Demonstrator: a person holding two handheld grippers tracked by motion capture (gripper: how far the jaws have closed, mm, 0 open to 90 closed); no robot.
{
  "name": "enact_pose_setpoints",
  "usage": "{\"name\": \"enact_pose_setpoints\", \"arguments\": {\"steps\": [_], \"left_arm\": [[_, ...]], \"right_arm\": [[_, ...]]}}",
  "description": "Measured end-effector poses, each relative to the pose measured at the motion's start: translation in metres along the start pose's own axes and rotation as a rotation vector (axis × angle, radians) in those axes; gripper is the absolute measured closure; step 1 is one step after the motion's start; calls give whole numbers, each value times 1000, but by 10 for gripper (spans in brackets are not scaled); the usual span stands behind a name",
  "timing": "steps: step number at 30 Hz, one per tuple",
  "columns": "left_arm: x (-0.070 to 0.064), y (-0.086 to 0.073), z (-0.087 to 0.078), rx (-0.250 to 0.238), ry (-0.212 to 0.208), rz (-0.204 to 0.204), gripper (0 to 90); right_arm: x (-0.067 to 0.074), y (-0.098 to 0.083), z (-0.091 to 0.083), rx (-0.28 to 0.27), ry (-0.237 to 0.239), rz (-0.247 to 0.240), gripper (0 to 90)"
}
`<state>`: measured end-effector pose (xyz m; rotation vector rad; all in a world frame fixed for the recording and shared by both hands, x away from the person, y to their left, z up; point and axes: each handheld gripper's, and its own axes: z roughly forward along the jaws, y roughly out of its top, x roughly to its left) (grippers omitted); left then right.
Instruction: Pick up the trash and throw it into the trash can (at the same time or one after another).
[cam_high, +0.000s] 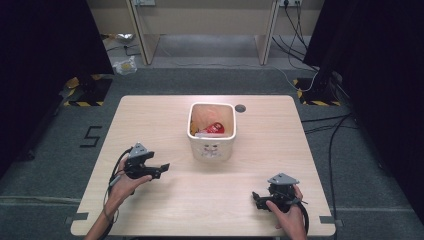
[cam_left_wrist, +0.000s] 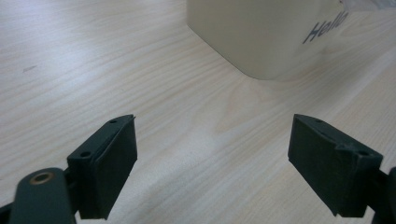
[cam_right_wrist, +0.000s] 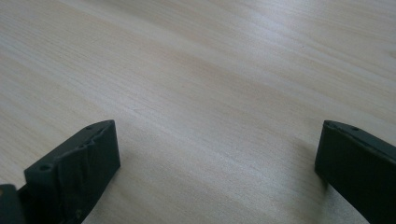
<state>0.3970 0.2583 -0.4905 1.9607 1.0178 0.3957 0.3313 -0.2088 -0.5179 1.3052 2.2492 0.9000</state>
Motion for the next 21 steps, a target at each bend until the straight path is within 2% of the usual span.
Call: {"name": "enact_pose_setpoints", "arguments": {"steps": [11,21], "left_arm": [[-8,-13,0,48,14,44,152],[-16,-25,0,87,21,69,153]], "right_arm": [[0,0,0,0,0,0,2],[0,0,0,0,0,0,2]]}}
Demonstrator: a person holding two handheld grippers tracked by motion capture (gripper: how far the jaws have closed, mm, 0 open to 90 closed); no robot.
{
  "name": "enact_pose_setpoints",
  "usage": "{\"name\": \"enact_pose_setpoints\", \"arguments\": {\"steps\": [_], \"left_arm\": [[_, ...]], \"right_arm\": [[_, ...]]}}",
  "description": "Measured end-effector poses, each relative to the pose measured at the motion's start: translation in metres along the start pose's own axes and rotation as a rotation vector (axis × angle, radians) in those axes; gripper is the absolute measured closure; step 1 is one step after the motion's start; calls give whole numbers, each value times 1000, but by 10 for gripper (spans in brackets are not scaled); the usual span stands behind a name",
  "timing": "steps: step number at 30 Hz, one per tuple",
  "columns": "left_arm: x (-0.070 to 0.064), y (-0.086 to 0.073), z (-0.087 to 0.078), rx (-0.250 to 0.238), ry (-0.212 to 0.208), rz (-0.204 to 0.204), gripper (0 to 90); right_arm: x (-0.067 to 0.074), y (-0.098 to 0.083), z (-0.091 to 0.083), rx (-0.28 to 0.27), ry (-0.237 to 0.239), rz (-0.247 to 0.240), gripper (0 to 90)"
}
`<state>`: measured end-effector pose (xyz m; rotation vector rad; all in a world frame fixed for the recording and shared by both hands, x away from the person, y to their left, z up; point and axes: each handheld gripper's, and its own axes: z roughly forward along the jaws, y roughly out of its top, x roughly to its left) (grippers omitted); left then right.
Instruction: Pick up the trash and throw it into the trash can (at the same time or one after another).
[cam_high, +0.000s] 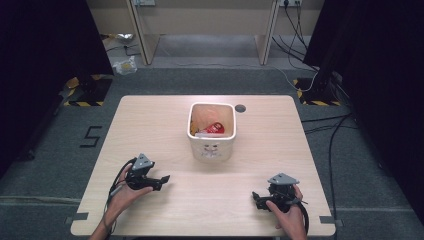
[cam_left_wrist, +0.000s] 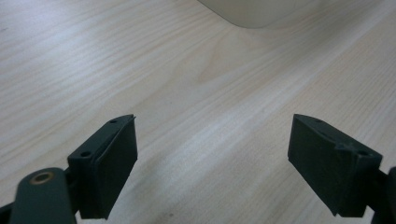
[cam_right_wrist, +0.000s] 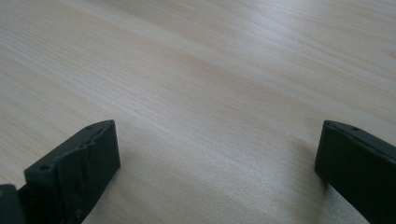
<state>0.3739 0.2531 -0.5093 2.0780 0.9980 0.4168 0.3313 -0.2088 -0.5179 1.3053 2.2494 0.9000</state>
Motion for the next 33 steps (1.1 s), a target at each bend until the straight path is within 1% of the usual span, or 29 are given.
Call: {"name": "enact_pose_setpoints", "arguments": {"steps": [4,9,17,23,26,33], "left_arm": [[-3,-3,0,12,12,13,153],[-5,-6,0,18,20,19,153],[-8,-15,-1,43,17,21,154],[-9,-18,-2,42,16,16,153],[-8,-20,-1,29,13,8,147],[-7,-20,-2,28,9,8,148]], "right_arm": [[0,0,0,0,0,0,2],[0,0,0,0,0,-1,2],[0,0,0,-2,0,0,2],[0,0,0,0,0,0,2],[0,0,0,0,0,0,2],[0,0,0,0,0,2,2]]}}
